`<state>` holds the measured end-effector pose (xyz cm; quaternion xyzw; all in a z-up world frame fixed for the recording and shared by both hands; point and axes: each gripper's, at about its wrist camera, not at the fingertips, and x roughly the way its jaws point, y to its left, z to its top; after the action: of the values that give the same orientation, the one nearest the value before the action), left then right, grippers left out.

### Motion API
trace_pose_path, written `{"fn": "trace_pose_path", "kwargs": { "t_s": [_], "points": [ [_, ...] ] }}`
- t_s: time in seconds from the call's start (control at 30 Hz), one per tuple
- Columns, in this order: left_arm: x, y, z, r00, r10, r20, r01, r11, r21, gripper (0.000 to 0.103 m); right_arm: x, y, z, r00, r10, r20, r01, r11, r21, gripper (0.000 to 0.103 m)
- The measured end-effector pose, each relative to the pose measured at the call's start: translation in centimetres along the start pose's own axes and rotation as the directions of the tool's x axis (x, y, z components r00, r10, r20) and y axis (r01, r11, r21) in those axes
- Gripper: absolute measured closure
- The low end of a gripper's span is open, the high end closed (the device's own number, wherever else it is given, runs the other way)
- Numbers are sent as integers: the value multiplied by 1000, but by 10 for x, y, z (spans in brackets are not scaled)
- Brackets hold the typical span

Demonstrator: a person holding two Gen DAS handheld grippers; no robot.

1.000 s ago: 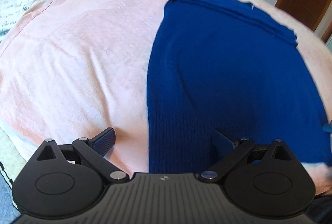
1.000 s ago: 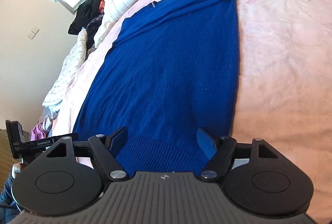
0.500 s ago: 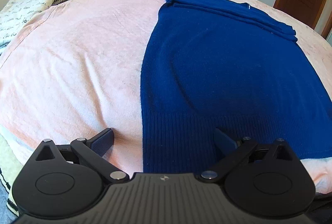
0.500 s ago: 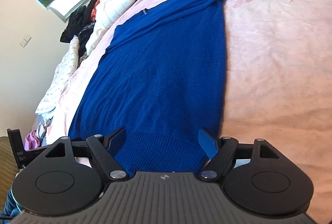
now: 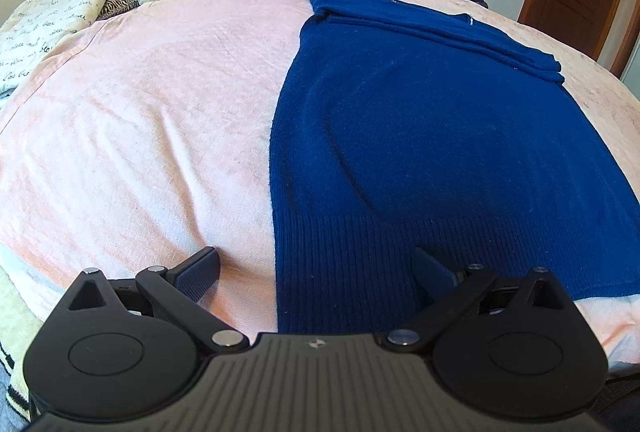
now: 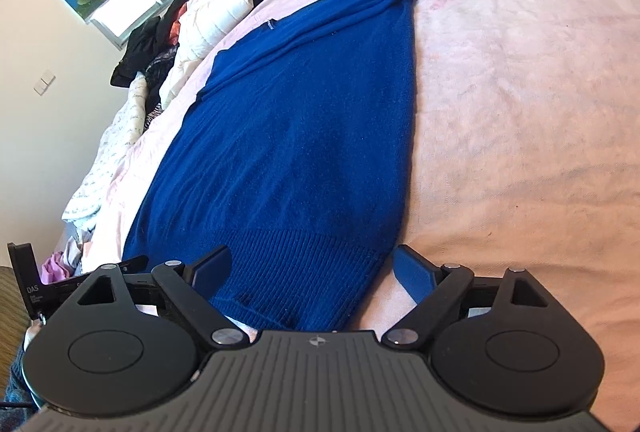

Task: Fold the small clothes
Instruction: 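Close both grippers on the ribbed hem of the folded strip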

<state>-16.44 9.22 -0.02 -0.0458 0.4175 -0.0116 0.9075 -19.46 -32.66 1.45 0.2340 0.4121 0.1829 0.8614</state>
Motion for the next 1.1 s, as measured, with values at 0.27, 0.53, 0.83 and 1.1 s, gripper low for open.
{"fn": "trace_pose_path", "kwargs": {
  "t_s": [0.27,0.53,0.83,1.1],
  "points": [
    [0,95,6,851,-521,70,482,722,-497,0,-3,-6,-1,999,39,2,-39,998,40,12],
    [20,105,1,709,-698,99,594,515,-618,0,-6,-17,-4,995,89,35,-92,992,89,11],
    [20,73,10,766,-643,-23,531,652,-541,39,-9,-22,-3,994,103,35,-107,985,137,10],
    [26,83,2,784,-619,-54,489,669,-560,74,-21,-57,2,981,180,67,-192,916,351,10]
  ]
}}
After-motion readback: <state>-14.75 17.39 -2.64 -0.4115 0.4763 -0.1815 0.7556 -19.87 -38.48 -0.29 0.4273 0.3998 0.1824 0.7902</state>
